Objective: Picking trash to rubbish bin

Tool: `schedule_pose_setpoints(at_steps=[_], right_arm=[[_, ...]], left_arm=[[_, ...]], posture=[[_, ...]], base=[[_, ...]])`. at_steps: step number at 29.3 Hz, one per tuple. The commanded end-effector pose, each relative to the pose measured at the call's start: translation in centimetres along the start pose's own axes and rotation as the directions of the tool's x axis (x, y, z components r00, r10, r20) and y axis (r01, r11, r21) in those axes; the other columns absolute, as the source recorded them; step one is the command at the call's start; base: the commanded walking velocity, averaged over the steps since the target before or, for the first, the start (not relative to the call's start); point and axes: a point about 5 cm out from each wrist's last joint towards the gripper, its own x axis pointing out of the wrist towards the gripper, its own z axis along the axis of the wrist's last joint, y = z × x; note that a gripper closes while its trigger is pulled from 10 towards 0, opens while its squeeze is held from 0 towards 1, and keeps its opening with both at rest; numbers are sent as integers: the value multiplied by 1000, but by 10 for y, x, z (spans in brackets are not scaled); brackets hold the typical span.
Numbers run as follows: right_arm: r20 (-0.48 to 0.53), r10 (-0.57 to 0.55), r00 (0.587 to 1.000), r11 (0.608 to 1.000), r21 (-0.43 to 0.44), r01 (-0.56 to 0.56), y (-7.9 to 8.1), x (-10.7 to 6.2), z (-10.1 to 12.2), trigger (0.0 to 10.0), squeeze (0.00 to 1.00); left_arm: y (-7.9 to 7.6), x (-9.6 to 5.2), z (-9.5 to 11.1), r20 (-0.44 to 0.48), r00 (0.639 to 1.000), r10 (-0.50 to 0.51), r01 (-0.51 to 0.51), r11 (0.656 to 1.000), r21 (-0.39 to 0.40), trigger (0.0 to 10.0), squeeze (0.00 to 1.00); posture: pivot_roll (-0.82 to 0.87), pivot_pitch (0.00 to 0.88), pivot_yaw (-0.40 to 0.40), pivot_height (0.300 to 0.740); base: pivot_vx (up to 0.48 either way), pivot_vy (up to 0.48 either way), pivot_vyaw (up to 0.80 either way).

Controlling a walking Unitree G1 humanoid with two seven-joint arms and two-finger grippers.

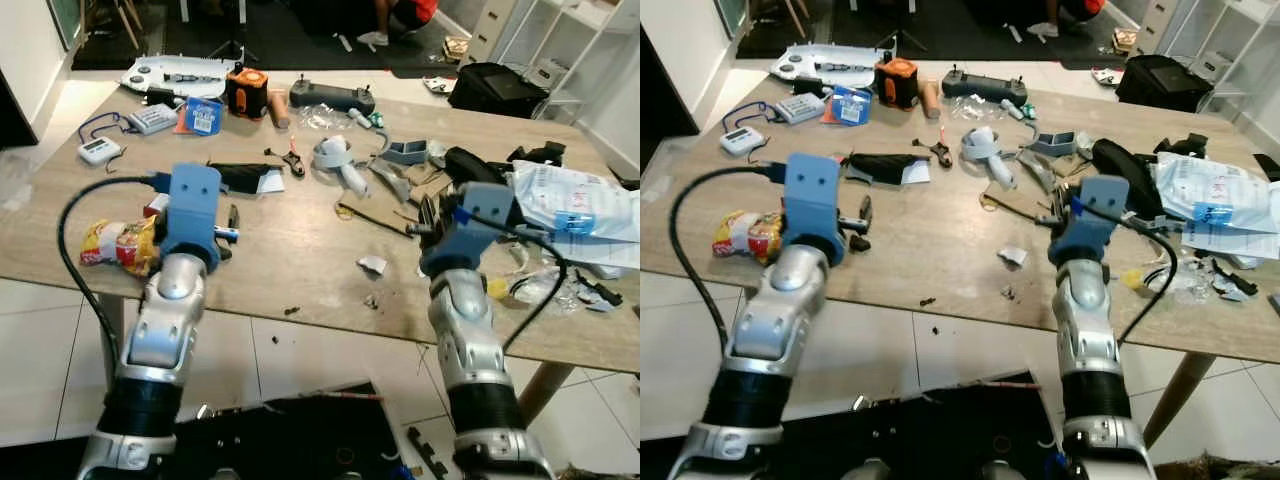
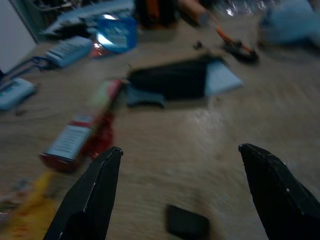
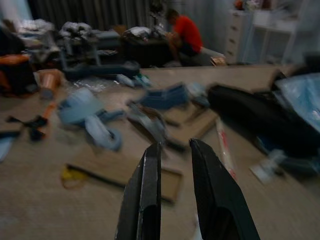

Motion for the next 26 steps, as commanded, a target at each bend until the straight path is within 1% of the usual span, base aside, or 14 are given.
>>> schedule_pose_setpoints(at_steps=[1, 4, 8, 11, 12, 13, 16, 17, 18, 22, 23, 24, 26], right_arm=[[-10, -31, 999, 999, 10, 32, -6, -3, -2, 10000, 0], [-11, -41, 999, 999, 15, 41, -3, -7, -3, 10000, 0], [-1, -43, 999, 999, 28, 43, -1, -7, -2, 10000, 0], [-1, -59, 998, 997, 40, 59, -2, -10, -4, 10000, 0], [-1, -59, 998, 997, 40, 59, -2, -10, -4, 10000, 0], [-7, -72, 997, 996, 50, 73, -2, -13, -6, 10000, 0], [-10, -76, 997, 996, 51, 77, -1, -15, -7, 10000, 0], [-12, -76, 997, 996, 53, 76, 1, -18, -8, 10000, 0], [-12, -76, 997, 996, 54, 76, 1, -19, -8, 10000, 0], [-19, -72, 997, 995, 65, 73, 4, -22, -9, 10000, 0], [-28, -70, 997, 994, 76, 72, 5, -23, -10, 10000, 0], [-28, -70, 997, 994, 76, 72, 5, -23, -10, 10000, 0], [-39, -57, 998, 995, 82, 60, 6, -28, -10, 10000, 0]], left_arm=[[-6, -1, -6, -11, 1000, -16, 16, 1000, 11, 10000, 0], [-9, 1, -4, -1, 1000, -19, 19, 1000, 19, 10000, 0], [-8, 2, 0, 6, 1000, -4, 4, 1000, 13, 10000, 0], [-6, 3, 11, 21, 1000, 16, -16, 1000, 11, 10000, 0], [-6, 3, 11, 21, 1000, 16, -16, 1000, 11, 10000, 0], [-6, 4, 17, 28, 1000, 12, -13, 1000, 26, 10000, 0], [-6, 5, 22, 34, 999, 1, -2, 999, 43, 10000, 0], [-5, 6, 26, 36, 999, -22, 19, 998, 64, 10000, 0], [-6, 7, 27, 34, 999, -30, 28, 997, 67, 10000, 0], [-6, 8, 28, 16, 998, -58, 57, 997, 49, 10000, 0], [-5, 8, 24, -3, 999, -51, 51, 998, 20, 10000, 0], [-5, 8, 24, -3, 999, -51, 51, 998, 20, 10000, 0], [-3, 3, 12, -30, 999, -40, 40, 999, 0, 10000, 0]], posture=[[123, 93, -67, 740], [119, 89, -81, 740], [128, 93, -71, 740], [156, 95, -50, 740], [156, 95, -50, 740], [165, 97, -35, 740], [181, 100, -15, 740], [188, 107, -3, 740], [188, 107, -3, 740], [189, 119, 7, 740], [188, 119, 9, 740], [188, 119, 9, 740], [161, 130, 10, 740]], base=[[0, 0, 0], [0, 0, 0], [0, 0, 0], [0, 0, 0], [0, 0, 0], [0, 0, 0], [0, 0, 0], [0, 0, 0], [0, 0, 0], [0, 0, 0], [0, 0, 0], [0, 0, 0], [0, 0, 0]])
